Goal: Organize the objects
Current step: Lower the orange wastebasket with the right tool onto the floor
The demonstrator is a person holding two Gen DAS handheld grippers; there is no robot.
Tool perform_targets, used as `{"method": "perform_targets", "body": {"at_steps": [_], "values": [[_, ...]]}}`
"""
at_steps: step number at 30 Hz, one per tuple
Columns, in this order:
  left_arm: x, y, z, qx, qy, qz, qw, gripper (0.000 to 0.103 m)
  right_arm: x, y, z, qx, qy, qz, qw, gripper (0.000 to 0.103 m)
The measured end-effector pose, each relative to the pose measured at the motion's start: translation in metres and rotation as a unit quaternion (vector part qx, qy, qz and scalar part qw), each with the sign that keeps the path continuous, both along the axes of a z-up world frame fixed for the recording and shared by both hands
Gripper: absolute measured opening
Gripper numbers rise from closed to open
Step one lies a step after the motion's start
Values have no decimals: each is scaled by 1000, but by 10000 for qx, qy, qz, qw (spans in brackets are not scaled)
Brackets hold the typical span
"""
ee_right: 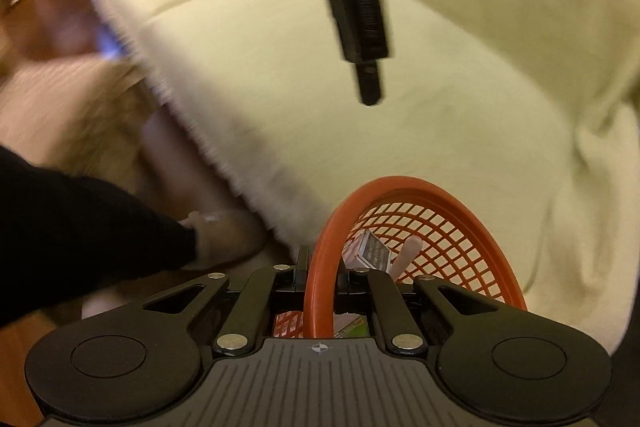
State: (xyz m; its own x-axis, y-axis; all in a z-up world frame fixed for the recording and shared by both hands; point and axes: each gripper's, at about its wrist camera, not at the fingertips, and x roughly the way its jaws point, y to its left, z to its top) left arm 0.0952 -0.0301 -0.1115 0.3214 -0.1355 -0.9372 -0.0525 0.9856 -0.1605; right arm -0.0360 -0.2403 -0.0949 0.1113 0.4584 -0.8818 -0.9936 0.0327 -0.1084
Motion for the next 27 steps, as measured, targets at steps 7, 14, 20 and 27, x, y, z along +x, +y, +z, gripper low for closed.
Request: {"method": "perform_targets", "body": {"at_steps": [7, 14, 20, 27], "values": [[-69, -43, -41, -43, 120, 740, 9972, 59, -47, -46, -65, -131, -221, 1081, 9938, 3], [-121, -64, -130, -75, 122, 1118, 9936, 60, -72, -64, -162, -178, -598, 1652, 9843, 3], [-154, -63, -224, -107, 125, 1501, 9885, 60, -76, -75, -275, -50, -864, 2177, 9722, 3], [-175, -67, -317, -149, 286, 1770, 9837, 60, -66, -76, -398, 45, -1222, 2456, 9616, 5]]}}
